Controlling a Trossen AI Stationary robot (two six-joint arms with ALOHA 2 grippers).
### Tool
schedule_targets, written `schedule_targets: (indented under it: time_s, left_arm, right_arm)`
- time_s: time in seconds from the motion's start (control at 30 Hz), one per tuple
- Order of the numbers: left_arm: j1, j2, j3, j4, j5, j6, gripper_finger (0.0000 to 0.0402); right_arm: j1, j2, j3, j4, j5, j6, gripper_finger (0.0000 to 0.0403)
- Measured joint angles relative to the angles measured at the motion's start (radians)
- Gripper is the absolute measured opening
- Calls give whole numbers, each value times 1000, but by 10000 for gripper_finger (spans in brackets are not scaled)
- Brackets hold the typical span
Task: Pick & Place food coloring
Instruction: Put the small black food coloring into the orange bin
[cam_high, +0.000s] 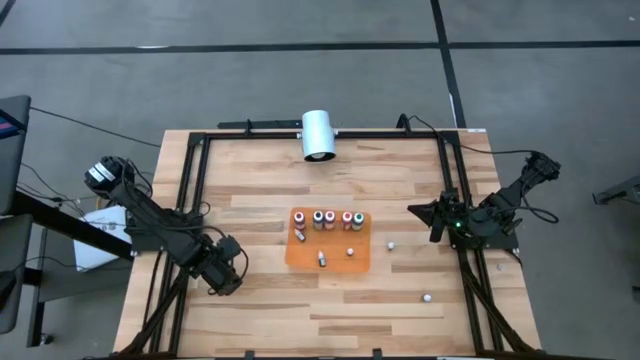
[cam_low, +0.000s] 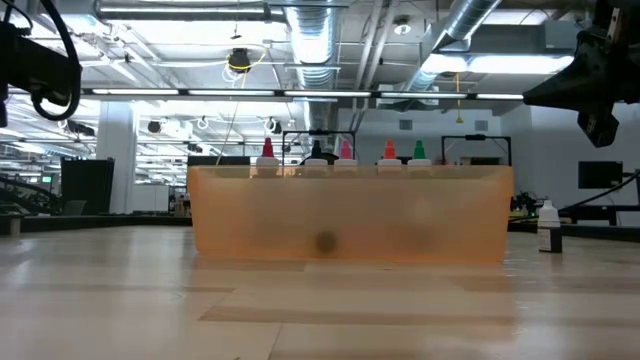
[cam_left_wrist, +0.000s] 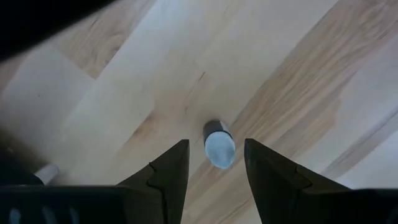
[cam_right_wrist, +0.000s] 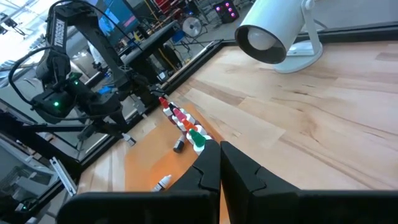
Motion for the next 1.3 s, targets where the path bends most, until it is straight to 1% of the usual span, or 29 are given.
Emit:
schedule_targets:
  time_s: [0.43,0.53,0.63,0.8,1.3]
  left_arm:
    - [-4,13,-1,5,-2,9,146]
    - [-5,26,-22,39,8,9,146]
    - [-8,25,-68,111,28,4,146]
    - [-9,25,-113,159,35,-18,146]
    - [-9,25,-117,182,27,9,146]
  right_arm:
    - [0,0,0,0,0,24,1]
    - [0,0,0,0,0,24,1]
    - [0,0,0,0,0,24,1]
    - [0,0,0,0,0,25,1]
    - [0,0,0,0,0,26,1]
